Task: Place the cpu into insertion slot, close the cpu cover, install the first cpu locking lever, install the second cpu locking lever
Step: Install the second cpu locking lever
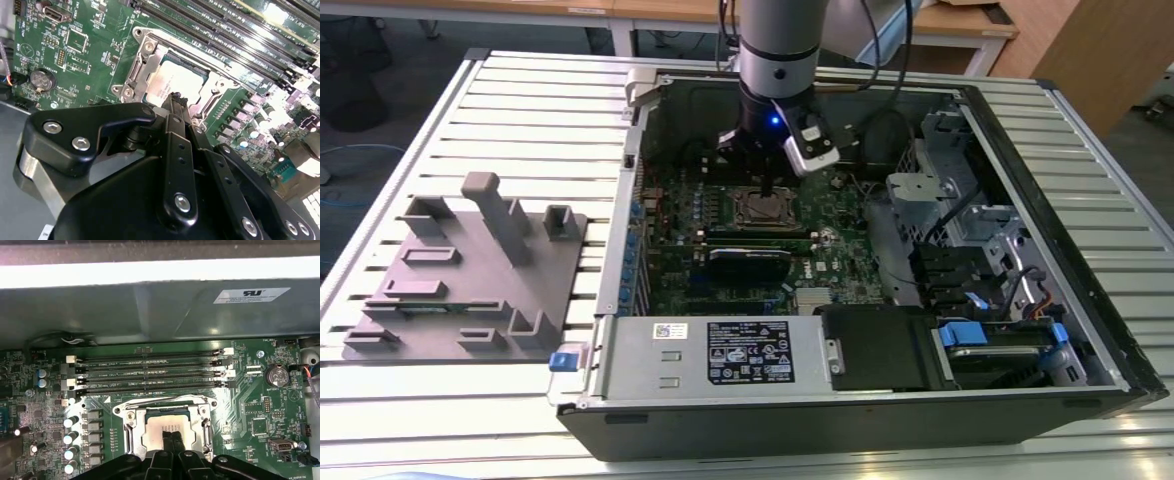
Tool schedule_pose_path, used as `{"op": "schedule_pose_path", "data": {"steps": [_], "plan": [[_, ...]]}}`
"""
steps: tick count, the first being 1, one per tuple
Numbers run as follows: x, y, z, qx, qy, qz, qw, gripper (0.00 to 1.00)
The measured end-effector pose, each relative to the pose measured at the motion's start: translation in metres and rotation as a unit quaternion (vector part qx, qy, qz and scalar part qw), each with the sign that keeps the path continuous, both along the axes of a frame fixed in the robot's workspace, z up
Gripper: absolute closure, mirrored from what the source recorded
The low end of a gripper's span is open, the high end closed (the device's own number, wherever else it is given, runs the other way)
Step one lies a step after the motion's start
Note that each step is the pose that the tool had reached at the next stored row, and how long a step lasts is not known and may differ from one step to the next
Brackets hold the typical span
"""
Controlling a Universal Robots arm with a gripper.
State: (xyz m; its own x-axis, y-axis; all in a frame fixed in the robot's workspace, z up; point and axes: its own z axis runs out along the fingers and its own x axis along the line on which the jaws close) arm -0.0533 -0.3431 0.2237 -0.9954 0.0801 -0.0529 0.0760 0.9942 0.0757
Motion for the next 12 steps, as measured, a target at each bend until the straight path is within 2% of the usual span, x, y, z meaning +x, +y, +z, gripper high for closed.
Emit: {"op": "schedule_pose_path", "data": {"steps": [2,12], "plan": [[0.0000,0.0000,0.0059,-0.0001,0.0000,0.000,1.00000,0.89],[0.0000,-0.0005,0.0065,-0.0001,0.0001,0.000,1.00000,0.89]]}}
